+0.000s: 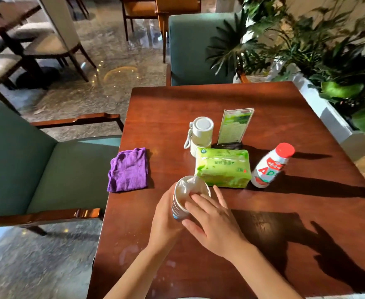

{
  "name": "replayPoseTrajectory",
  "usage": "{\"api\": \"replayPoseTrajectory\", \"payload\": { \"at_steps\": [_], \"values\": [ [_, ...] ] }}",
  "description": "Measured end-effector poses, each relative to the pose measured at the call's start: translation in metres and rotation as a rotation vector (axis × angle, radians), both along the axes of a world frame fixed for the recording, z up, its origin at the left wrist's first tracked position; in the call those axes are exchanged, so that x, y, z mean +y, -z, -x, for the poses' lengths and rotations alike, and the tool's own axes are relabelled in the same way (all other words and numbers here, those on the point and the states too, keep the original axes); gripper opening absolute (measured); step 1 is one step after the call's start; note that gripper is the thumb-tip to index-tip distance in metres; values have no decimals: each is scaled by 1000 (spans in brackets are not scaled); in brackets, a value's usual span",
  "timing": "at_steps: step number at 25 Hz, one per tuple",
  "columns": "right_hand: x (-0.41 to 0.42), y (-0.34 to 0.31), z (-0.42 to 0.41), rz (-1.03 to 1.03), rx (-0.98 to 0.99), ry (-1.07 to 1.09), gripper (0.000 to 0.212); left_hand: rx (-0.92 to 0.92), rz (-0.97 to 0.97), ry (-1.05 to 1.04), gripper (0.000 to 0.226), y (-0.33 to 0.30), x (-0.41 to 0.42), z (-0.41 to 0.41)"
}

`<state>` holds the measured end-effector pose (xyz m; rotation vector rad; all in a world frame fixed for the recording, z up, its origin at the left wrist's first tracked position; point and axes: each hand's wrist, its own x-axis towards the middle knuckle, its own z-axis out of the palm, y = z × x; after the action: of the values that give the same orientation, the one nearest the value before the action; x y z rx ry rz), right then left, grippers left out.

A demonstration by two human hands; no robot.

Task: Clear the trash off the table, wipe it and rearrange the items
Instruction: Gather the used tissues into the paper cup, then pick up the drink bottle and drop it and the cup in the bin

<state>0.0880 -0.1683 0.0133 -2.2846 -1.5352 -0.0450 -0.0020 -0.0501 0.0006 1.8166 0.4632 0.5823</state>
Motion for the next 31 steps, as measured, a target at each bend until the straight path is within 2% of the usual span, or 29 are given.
{"api": "replayPoseTrajectory", "payload": {
  "at_steps": [3,8,13,15,17,20,22,25,31],
  "values": [
    [-3,-3,-8,145,67,17,62,52,-65,26,55,1,-8,-1],
    [-25,-5,-12,123,46,30,64,55,21,75,66,8,-18,-10],
    [-57,-1,-28,-217,-24,98,41,104,2,32,76,23,-26,-22],
    [-69,1,-56,-363,-47,236,33,92,-43,15,75,24,-30,-28],
    [-81,-1,-92,-405,-77,432,36,101,-69,13,76,25,-34,-31],
    [-87,-8,-144,-226,-6,660,60,132,-74,1,81,22,-42,-35],
    [-84,-9,-171,-78,78,690,73,133,-89,5,88,14,-49,-38],
    [-76,-2,-195,10,180,654,65,134,-110,-9,91,5,-54,-42],
    [-74,8,-199,-148,295,597,50,124,-123,-50,84,-1,-63,-47]
  ]
}}
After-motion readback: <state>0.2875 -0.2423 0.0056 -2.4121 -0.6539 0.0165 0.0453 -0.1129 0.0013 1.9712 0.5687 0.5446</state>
